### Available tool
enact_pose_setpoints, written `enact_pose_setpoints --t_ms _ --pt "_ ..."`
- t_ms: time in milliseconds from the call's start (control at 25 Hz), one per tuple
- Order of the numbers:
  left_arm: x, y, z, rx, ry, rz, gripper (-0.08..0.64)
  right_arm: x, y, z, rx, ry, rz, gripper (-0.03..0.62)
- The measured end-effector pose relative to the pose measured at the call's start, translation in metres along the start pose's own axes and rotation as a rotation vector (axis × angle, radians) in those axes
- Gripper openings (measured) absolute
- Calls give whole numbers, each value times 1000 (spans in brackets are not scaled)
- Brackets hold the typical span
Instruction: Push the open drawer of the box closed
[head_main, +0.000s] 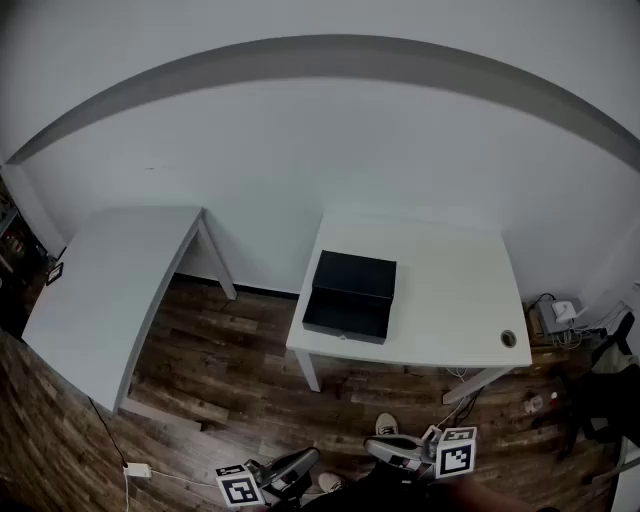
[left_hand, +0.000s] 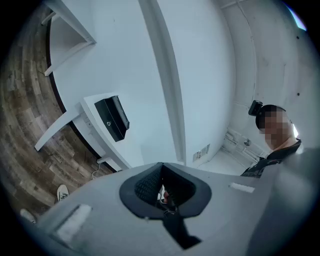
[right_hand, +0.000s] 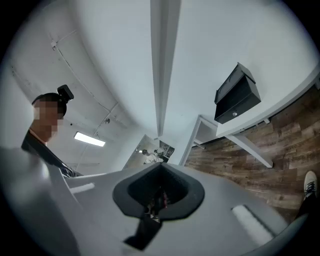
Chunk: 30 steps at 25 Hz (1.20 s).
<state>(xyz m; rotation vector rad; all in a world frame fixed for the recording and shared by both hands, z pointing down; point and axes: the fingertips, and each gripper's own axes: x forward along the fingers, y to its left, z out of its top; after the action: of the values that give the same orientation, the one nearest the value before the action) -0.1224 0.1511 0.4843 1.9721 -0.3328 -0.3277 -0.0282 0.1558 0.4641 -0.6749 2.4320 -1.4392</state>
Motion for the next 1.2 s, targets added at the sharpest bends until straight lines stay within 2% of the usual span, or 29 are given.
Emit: enact_pose_setpoints --t_ms 520,720,960,1200 --pt "2 -1 -4 -5 -1 -3 0 -3 0 -2 2 0 -2 2" --pt "2 -3 -6 7 8 -8 0 -5 6 3 -35 -21 12 3" --pt "6 -5 -8 7 15 -21 0 -17 -9 19 -49 -73 -63 5" --pt "12 -1 -3 31 7 6 0 -32 -31 63 -106 -116 -152 28"
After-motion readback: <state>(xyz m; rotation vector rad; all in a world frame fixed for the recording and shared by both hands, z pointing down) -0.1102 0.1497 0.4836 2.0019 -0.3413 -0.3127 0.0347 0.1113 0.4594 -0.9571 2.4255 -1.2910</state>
